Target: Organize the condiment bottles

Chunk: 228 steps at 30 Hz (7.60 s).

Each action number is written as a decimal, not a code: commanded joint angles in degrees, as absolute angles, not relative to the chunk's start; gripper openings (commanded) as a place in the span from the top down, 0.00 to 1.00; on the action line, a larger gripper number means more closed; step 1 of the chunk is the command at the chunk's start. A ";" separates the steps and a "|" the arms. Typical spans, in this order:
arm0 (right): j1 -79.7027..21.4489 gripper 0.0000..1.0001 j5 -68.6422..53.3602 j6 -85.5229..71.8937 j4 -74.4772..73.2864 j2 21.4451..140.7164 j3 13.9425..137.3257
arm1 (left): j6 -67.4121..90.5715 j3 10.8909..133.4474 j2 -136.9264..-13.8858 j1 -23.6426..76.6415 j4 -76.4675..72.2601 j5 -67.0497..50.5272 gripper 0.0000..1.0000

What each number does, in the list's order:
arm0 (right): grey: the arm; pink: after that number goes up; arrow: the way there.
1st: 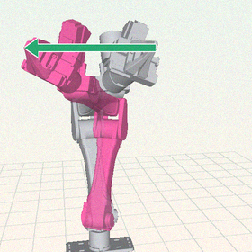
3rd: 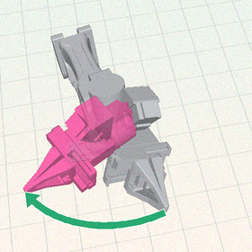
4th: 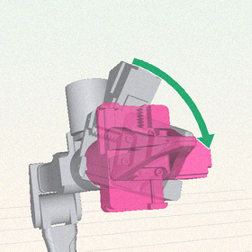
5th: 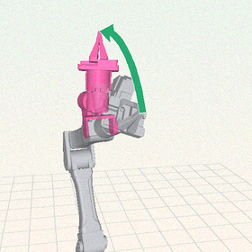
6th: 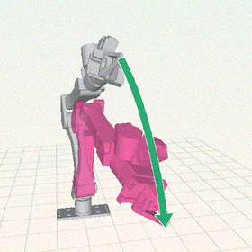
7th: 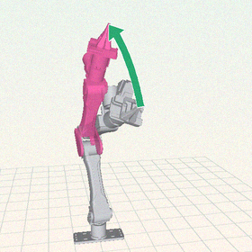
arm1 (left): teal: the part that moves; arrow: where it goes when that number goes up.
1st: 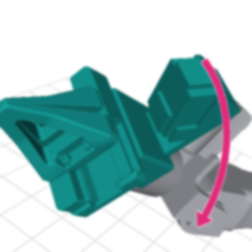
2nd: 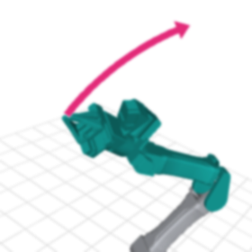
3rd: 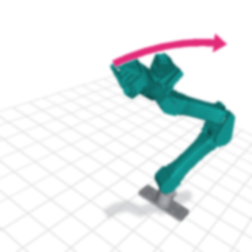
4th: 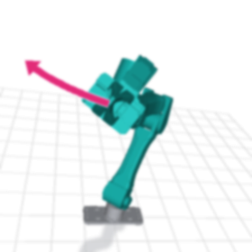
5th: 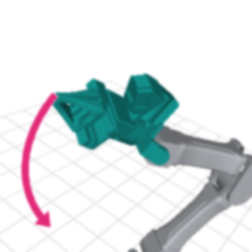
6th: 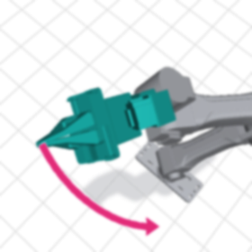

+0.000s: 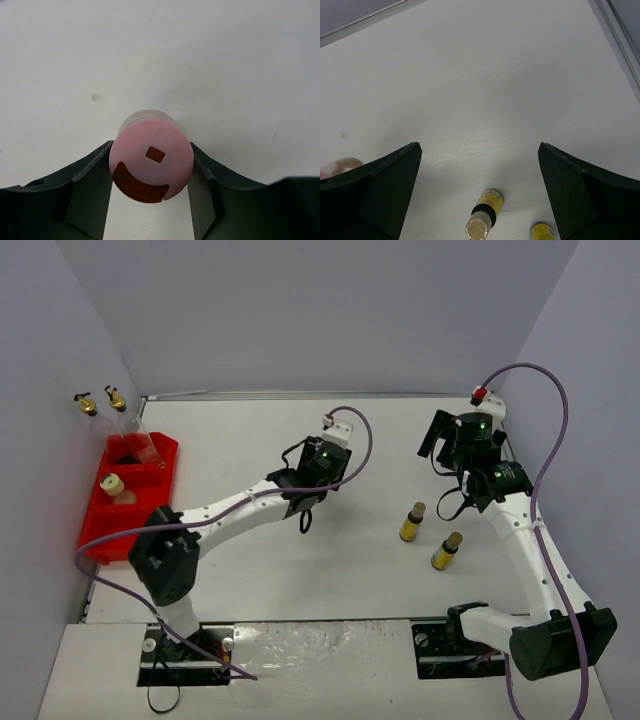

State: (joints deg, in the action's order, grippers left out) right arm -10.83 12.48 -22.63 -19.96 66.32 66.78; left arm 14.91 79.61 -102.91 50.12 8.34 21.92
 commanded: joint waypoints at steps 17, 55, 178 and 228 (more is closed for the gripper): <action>-10.55 0.00 9.69 -23.09 -15.79 67.30 67.91 | 25.01 61.99 -67.28 8.74 16.64 32.09 1.00; -9.28 0.00 5.94 -21.95 -9.74 66.69 62.51 | 25.77 54.98 -83.80 -14.18 -5.32 18.56 1.00; -1.70 0.00 9.55 -25.73 -15.65 66.14 64.18 | 13.88 81.57 -101.59 61.70 -4.53 28.19 1.00; -6.94 0.00 3.46 -25.12 -10.04 71.74 63.81 | 39.26 51.38 -65.56 -24.68 19.87 29.23 1.00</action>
State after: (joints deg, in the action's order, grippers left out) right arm -5.95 3.59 -25.47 -13.42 70.49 62.24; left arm 37.52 47.76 -63.96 -22.83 25.50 29.48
